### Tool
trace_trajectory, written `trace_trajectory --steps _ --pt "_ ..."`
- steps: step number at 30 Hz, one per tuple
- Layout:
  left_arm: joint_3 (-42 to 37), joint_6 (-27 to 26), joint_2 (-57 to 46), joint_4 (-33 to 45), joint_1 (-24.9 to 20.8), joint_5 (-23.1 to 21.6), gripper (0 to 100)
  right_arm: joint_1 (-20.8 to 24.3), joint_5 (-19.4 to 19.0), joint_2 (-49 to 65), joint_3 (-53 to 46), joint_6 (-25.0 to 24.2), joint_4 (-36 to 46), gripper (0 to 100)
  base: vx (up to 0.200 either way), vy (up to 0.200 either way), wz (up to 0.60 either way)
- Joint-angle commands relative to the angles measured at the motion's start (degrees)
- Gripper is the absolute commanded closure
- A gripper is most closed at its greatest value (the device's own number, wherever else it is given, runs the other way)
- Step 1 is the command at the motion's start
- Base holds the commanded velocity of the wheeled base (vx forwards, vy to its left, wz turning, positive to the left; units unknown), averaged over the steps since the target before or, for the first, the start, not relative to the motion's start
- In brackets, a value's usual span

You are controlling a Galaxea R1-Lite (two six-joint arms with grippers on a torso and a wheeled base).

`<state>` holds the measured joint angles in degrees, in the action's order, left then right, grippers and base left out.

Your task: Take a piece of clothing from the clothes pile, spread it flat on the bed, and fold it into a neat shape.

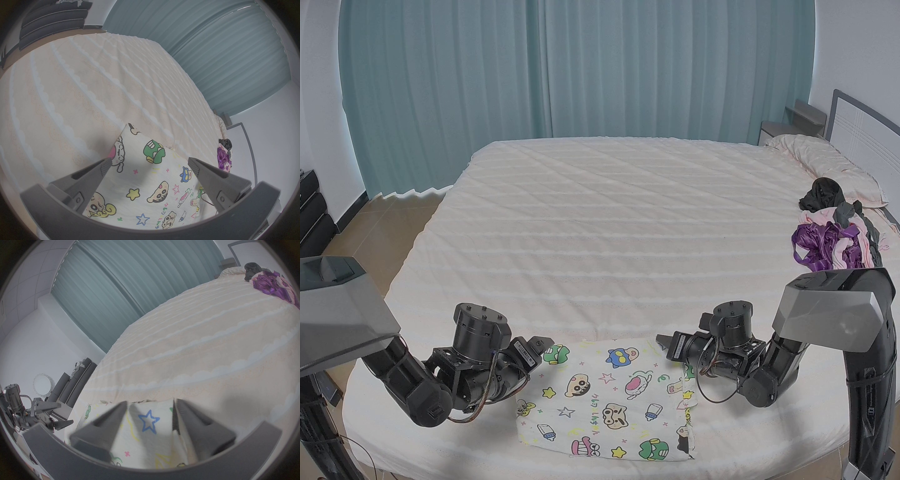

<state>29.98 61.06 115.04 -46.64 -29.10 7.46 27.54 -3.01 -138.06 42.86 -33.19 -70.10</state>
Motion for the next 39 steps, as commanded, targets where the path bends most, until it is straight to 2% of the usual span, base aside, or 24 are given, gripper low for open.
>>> trace_trajectory --steps 1,14,15,18,23,28,32,35,39 --pt "-0.01 0.02 0.09 -0.03 0.01 0.01 0 -0.38 0.29 -0.11 0.12 -0.03 -0.13 100 0.000 0.000 0.00" --pt "-0.01 -0.07 0.09 -0.03 -0.08 0.01 0 -1.61 1.60 -0.02 0.03 -2.31 -0.13 100 0.000 0.000 0.00" --pt "-0.01 -0.07 0.09 -0.03 -0.08 0.01 0 -1.52 1.60 -0.02 -0.15 -2.31 -0.04 0 0.000 0.000 0.00" --pt "-0.01 0.02 0.09 -0.03 0.01 0.01 0 -1.61 1.69 0.16 -0.32 -2.40 -0.22 0 0.000 0.000 0.00" --pt "0.52 -0.59 -0.61 -0.20 1.15 0.71 0 -3.81 5.30 3.50 -1.99 -2.31 -0.04 0 0.000 0.000 0.00" --pt "3.86 -7.36 -2.98 0.23 5.72 4.32 0 -6.62 5.56 11.41 -6.83 -2.22 -0.13 0 0.000 0.000 0.00" --pt "3.07 -12.37 -7.29 0.23 8.36 9.50 0 -8.55 5.65 17.30 -14.39 -2.14 -1.62 0 0.000 0.000 0.00" --pt "0.08 -13.16 -13.79 0.41 10.11 9.94 0 -8.99 5.74 21.87 -19.13 -1.52 -3.20 0 0.000 0.000 0.00" --pt "-3.70 -18.00 -20.91 0.41 12.22 10.03 0 -9.17 5.82 28.99 -25.02 1.73 -3.29 0 0.000 0.000 0.00"
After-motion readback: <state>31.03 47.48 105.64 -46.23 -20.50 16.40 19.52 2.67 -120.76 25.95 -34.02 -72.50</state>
